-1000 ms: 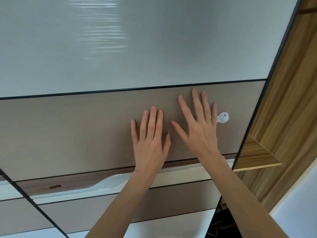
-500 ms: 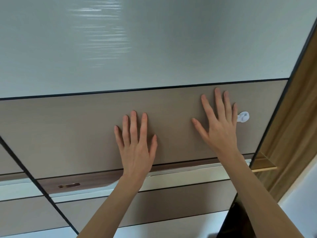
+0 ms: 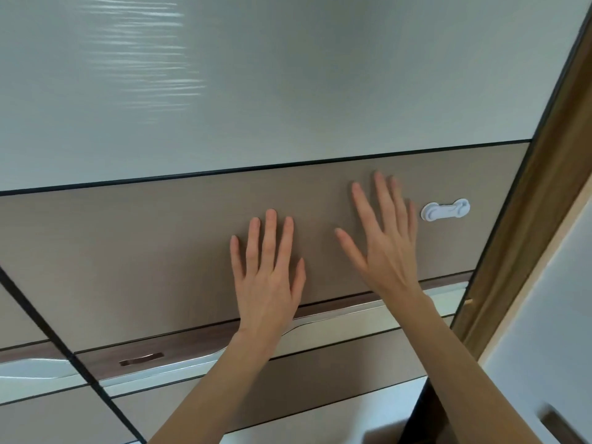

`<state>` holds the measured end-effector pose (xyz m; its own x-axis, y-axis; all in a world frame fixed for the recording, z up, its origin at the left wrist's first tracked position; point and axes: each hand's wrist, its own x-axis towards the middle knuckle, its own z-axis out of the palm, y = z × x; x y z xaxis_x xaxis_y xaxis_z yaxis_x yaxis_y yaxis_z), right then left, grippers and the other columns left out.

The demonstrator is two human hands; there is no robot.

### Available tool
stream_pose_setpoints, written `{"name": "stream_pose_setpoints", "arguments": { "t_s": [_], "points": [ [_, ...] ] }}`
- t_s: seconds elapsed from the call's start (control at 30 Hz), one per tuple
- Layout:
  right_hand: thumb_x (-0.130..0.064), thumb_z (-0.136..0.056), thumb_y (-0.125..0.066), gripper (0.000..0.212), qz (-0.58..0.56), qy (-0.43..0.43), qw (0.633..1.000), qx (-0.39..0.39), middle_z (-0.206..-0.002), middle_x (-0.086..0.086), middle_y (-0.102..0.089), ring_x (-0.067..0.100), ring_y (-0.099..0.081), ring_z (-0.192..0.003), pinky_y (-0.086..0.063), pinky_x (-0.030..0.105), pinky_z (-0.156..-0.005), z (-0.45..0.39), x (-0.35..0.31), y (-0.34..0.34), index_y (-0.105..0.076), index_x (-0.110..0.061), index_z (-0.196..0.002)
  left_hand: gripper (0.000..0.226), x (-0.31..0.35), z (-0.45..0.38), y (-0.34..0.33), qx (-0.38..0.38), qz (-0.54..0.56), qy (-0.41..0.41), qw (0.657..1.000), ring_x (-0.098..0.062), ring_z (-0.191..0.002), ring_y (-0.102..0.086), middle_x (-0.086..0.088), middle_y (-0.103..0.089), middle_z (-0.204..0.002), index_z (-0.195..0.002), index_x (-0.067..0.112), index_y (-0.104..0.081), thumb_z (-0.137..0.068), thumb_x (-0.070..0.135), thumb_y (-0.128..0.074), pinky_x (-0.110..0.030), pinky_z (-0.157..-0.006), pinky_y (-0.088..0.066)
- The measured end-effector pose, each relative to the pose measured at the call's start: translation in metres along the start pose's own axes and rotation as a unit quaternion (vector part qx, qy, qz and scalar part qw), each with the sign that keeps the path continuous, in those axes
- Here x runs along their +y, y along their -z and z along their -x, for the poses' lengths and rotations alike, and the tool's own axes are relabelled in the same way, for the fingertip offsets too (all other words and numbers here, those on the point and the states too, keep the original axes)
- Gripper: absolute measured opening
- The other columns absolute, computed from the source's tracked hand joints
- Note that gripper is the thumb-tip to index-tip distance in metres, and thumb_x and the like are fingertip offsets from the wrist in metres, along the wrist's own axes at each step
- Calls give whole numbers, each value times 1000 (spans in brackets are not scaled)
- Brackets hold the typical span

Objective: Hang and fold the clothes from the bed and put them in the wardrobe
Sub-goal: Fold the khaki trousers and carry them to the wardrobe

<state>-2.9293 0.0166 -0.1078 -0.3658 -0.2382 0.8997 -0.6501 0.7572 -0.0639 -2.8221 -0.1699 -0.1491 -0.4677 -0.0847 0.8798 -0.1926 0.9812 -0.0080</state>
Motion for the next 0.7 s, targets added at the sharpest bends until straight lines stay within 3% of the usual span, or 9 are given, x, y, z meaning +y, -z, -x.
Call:
{"name": "stream_pose_setpoints", "arguments": {
  "t_s": [0.17, 0.33, 0.57, 0.7],
  "points": [
    [-61, -105, -44, 71, 23, -23, 999, -31, -174, 8, -13, 31, -8, -161, -19, 69, -121, 8, 18, -13, -28, -27, -164, 69, 9, -3, 2, -3, 42, -39, 998, -29, -159, -20, -9, -24, -171, -163, 15, -32, -102, 35, -59, -60, -126, -19],
    [-59, -104, -46, 71, 17, -44, 998, -29, -174, 10, -13, 32, -6, -161, -18, 69, -121, 9, 45, -12, -28, -25, -164, 70, -8, 9, -6, 19, 24, 18, 999, -37, -159, -16, -15, -23, -171, -162, 14, -33, -102, 37, -62, -62, -127, -15],
    [-57, -103, -49, 76, -24, -71, 996, -41, -175, 6, -2, 32, 2, -161, -13, 69, -123, 10, 73, -8, -18, -27, -166, 71, 5, 10, -21, 2, 16, -18, 1000, -31, -160, -14, -10, -20, -172, -164, 18, -29, -103, 37, -60, -58, -127, -19],
    [-53, -104, -50, 75, -16, -68, 997, -41, -175, 8, -5, 31, 0, -161, -16, 69, -122, 11, 91, -5, -20, -25, -166, 70, 19, 7, -26, 6, 15, -24, 1000, -30, -160, -15, -8, -19, -172, -164, 19, -30, -103, 36, -60, -57, -128, -18]
  ]
}}
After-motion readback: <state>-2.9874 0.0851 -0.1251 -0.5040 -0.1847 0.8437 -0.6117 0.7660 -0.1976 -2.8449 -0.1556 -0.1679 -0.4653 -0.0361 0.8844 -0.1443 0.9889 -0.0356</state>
